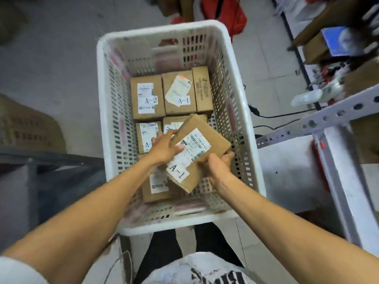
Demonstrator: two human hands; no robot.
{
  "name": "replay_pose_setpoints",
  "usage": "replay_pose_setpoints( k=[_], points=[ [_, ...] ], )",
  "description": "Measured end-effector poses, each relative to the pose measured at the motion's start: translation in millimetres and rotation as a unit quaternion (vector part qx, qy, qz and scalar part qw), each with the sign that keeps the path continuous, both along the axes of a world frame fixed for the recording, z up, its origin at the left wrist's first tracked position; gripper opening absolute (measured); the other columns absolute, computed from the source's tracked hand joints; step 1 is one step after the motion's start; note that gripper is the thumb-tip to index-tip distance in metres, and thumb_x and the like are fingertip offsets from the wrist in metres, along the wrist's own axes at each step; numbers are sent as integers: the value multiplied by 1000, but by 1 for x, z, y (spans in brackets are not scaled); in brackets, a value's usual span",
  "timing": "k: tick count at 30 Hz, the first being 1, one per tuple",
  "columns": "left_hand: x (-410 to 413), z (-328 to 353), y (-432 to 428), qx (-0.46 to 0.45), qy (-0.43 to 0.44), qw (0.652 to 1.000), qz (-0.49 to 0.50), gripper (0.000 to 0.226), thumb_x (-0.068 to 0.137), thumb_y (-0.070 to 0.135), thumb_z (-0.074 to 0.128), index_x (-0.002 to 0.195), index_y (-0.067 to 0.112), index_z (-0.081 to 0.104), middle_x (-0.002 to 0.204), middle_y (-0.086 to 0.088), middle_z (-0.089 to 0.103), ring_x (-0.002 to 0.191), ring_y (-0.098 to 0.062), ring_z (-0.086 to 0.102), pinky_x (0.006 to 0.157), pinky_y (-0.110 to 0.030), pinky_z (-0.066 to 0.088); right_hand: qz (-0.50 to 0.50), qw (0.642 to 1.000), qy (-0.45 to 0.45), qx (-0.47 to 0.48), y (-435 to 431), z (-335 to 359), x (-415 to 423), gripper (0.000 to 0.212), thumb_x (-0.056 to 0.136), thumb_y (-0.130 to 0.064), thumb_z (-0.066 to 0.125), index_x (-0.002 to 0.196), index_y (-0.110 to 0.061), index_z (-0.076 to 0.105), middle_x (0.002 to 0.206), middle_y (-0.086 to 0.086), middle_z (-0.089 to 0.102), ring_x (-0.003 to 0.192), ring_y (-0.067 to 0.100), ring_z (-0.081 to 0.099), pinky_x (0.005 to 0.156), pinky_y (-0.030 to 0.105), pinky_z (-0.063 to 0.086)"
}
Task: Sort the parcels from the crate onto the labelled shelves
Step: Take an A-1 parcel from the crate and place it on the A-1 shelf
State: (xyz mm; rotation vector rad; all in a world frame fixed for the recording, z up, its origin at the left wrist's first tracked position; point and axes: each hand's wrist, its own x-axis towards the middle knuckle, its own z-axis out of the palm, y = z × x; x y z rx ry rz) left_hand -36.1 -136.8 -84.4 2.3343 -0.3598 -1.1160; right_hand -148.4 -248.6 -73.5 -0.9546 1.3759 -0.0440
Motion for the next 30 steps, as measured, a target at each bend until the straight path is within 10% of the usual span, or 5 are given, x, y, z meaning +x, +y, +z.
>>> replay_pose_setpoints(
  k=[3, 10, 21, 26, 30],
  points=[
    [4, 36, 19, -50, 8, 996, 74, 59, 88, 35, 64, 138, 21, 36, 130, -11, 37, 128, -34, 38, 111, -49, 31, 95, 993, -21, -59, -5, 28, 14, 83, 69, 16, 57, 139, -10, 22, 122, 13, 55, 110, 25, 55, 95, 44, 49],
    [12, 119, 45, -195, 19, 960, 201, 67, 85, 19, 69, 139, 23, 29, 120, -3, 57, 102, -17, 60, 74, -22, 54, 252, 954, -136, -91, -2, 104, 47, 109, 58, 21, 68, 146, -25, 24, 114, 1, 59, 111, 23, 54, 76, 35, 55],
    [-2, 208, 94, -294, -71, 943, 136, 115, 69, 6, 82, 152, 31, 6, 148, -1, 41, 129, -21, 47, 91, -21, 47, 378, 868, -257, -194, 25, 192, 25, 120, 57, 11, 80, 151, -19, 10, 146, 8, 38, 132, 24, 41, 110, 42, 37],
    [-22, 235, 117, -334, -73, 936, 89, 113, 70, 9, 81, 149, 38, 5, 148, 5, 38, 135, -18, 40, 107, -34, 38, 340, 860, -281, -256, 50, 224, -5, 116, 58, 4, 83, 149, -25, 17, 134, 0, 49, 117, 12, 49, 80, 9, 41],
    [-46, 244, 134, -331, -92, 937, 68, 116, 70, 16, 83, 149, 38, 1, 152, 2, 35, 137, -20, 37, 113, -47, 31, 339, 852, -282, -284, 68, 240, -34, 118, 60, -1, 84, 151, -27, 13, 141, 0, 46, 124, 14, 47, 94, 21, 44]
  ],
)
